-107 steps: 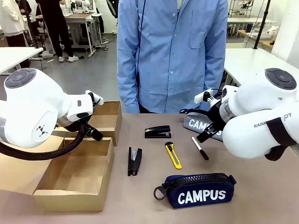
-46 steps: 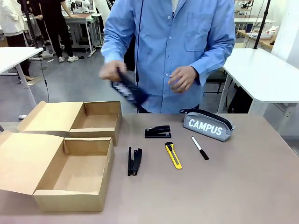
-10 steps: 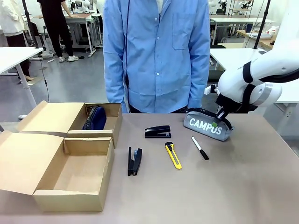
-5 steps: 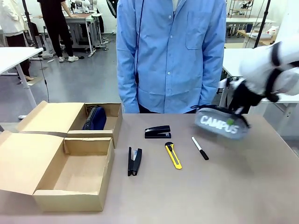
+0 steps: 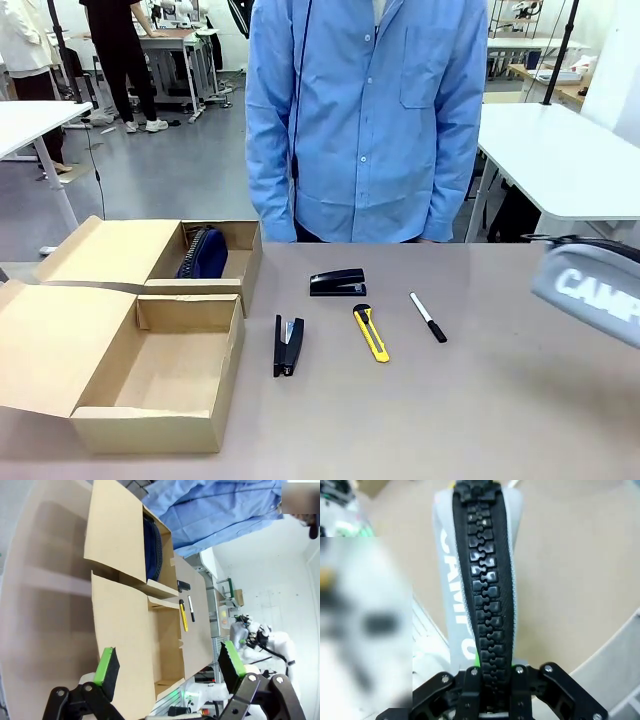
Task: Place items inside the box.
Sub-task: Pick up a Pencil pouch or Stapler and place it inside the Mailer Box closest to the robot.
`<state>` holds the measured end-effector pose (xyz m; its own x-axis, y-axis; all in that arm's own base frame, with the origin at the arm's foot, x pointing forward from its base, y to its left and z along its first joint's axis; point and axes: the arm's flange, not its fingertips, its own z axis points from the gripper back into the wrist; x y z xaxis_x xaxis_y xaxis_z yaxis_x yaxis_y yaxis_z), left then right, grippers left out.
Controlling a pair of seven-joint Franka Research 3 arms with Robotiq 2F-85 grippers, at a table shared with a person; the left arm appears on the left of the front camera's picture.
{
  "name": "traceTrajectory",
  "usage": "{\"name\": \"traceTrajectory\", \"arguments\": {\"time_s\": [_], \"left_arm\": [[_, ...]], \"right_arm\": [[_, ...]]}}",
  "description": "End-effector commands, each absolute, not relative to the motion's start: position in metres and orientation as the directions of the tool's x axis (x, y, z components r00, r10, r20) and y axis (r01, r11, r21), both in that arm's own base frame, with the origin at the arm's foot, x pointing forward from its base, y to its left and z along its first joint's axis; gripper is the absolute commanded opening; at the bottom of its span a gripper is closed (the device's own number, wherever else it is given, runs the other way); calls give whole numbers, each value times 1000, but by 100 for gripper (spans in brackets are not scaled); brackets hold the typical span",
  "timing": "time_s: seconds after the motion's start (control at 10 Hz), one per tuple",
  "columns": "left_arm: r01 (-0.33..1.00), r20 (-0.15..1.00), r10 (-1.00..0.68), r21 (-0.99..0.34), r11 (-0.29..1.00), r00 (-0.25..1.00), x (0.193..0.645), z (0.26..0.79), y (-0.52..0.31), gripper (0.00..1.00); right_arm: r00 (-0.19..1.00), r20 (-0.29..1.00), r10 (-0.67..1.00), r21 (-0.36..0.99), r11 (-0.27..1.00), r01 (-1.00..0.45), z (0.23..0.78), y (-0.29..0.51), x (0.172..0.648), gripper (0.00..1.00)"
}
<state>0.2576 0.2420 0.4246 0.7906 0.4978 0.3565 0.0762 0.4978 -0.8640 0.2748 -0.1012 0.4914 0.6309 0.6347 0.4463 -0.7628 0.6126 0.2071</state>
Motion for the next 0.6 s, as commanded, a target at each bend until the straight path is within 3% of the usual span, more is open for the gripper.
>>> {"name": "traceTrajectory", "arguments": {"time_s": [0.0, 0.1, 0.2, 0.3, 0.5], "left_arm": [[105, 379, 498, -864, 492, 780, 258, 424, 242, 100], [105, 379, 498, -864, 492, 780, 258, 424, 242, 100], [105, 379, 498, -864, 492, 780, 258, 424, 242, 100], [105, 379, 498, -864, 492, 780, 258, 424, 242, 100], [105, 379, 498, -864, 492, 780, 258, 424, 242, 100]], "right_arm": [[465, 579, 669, 114, 499, -859, 496, -114, 223, 0], [340, 607, 718, 70, 379, -923, 495, -104, 219, 0], [288, 587, 756, 54, 319, -946, 494, -83, 227, 0], [467, 576, 671, 117, 498, -859, 516, -119, 226, 0], [467, 576, 671, 117, 498, -859, 516, -119, 226, 0]]}}
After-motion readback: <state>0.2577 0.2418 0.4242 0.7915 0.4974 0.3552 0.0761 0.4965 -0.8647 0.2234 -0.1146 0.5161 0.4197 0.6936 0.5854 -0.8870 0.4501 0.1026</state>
